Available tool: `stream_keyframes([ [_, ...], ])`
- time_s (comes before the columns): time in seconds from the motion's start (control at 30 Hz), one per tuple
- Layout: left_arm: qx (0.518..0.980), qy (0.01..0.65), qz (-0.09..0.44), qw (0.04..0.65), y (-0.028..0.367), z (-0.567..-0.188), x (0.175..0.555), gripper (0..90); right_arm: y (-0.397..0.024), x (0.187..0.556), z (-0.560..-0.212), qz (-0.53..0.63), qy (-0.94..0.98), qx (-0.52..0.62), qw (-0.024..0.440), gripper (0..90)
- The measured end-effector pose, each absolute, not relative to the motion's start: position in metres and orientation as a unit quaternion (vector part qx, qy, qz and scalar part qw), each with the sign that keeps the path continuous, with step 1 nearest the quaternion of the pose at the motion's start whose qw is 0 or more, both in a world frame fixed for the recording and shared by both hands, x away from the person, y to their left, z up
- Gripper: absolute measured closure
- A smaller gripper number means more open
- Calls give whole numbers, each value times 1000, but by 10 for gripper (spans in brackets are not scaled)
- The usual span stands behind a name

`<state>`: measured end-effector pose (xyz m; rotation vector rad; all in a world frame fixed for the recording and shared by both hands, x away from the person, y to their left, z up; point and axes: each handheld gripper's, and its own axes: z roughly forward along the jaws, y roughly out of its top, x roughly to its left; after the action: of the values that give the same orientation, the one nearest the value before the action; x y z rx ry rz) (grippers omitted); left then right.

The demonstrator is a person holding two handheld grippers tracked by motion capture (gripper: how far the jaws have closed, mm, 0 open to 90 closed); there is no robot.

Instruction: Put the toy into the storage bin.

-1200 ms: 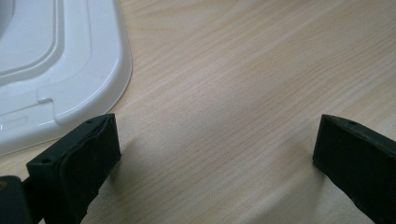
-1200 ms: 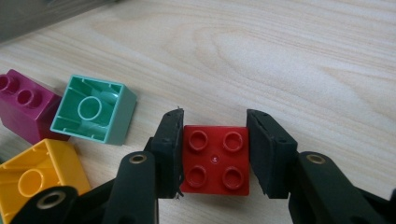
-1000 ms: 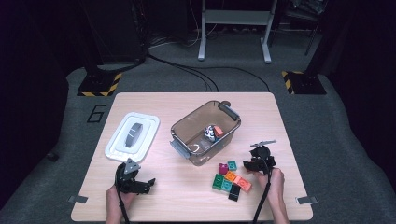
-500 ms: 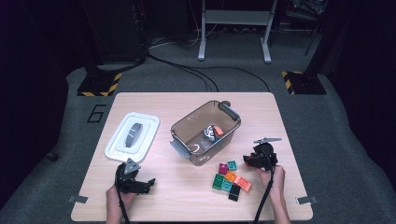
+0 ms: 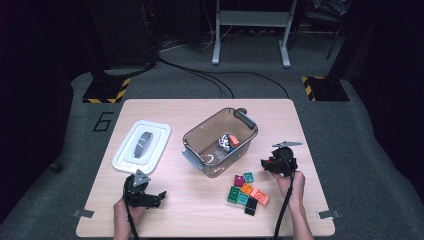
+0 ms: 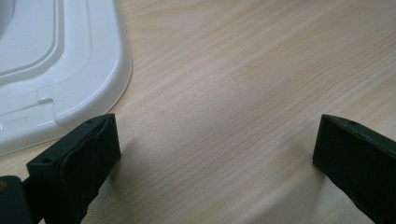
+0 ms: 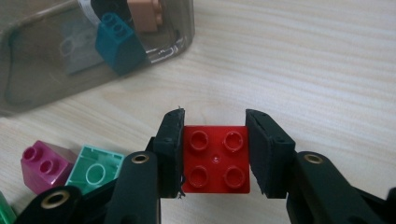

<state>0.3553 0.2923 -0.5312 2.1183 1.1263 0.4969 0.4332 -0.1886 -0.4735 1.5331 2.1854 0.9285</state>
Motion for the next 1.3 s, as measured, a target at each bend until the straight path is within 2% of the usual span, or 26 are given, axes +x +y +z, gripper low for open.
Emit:
stream_keyframes([
  [1.3, 812, 434, 190, 341, 292, -532, 355, 7, -186, 470, -419, 338, 752, 525, 211, 590],
])
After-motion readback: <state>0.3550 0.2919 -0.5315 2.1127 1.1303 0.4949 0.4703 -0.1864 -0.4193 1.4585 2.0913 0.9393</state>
